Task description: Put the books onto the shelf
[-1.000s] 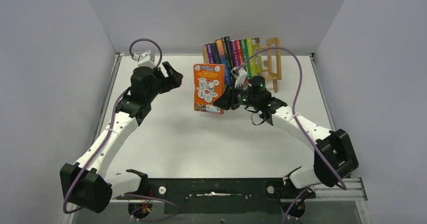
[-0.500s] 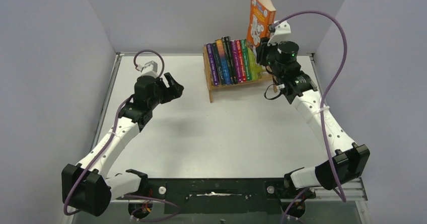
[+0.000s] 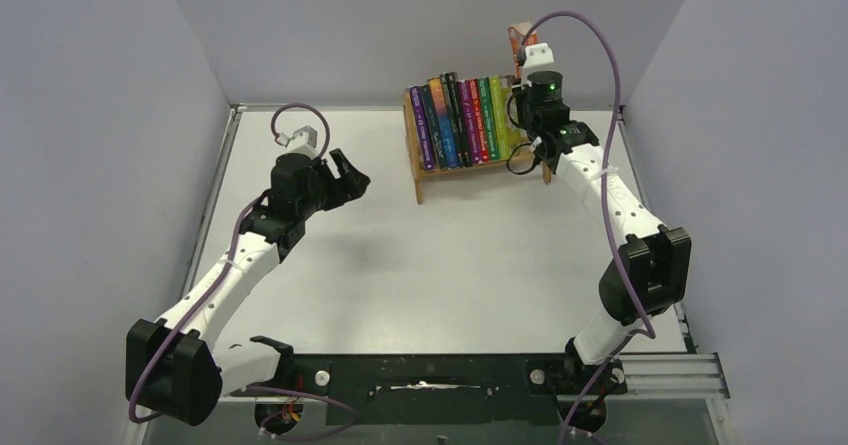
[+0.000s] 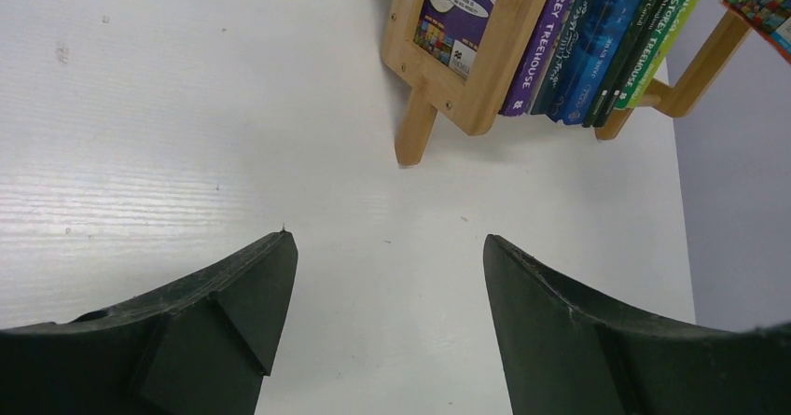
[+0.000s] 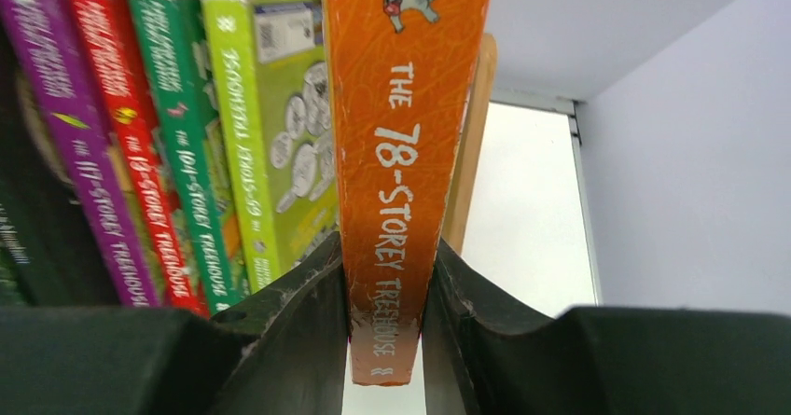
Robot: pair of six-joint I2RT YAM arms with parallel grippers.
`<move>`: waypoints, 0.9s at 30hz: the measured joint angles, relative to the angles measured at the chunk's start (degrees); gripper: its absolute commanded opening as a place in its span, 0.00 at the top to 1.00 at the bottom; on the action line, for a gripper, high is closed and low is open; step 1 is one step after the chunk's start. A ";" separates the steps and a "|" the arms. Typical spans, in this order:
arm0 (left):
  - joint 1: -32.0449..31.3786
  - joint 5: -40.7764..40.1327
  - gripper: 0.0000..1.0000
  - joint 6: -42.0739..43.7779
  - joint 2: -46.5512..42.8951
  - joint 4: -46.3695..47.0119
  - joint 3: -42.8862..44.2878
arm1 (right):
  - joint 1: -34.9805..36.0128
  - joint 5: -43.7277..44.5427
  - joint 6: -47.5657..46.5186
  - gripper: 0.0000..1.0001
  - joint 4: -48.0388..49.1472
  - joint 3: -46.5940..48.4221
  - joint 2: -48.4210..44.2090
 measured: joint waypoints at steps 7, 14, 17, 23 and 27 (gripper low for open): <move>0.00 0.39 0.27 -0.24 0.13 0.85 -0.13 | -1.49 2.19 -0.02 1.00 -2.23 1.11 2.80; 0.00 0.42 0.27 -0.24 0.50 0.92 -0.13 | -1.44 2.36 0.24 1.00 -2.29 3.19 7.17; 0.00 0.39 0.27 -0.22 0.52 0.87 -0.13 | -1.40 1.66 0.72 1.00 -2.62 4.61 10.03; 0.02 0.35 0.27 -0.22 0.52 0.74 -0.22 | -1.33 -1.86 2.21 1.00 -3.50 5.62 14.71; 0.09 0.35 0.27 -0.22 0.52 0.72 -0.46 | -1.38 -5.60 3.37 1.00 -4.85 5.62 15.32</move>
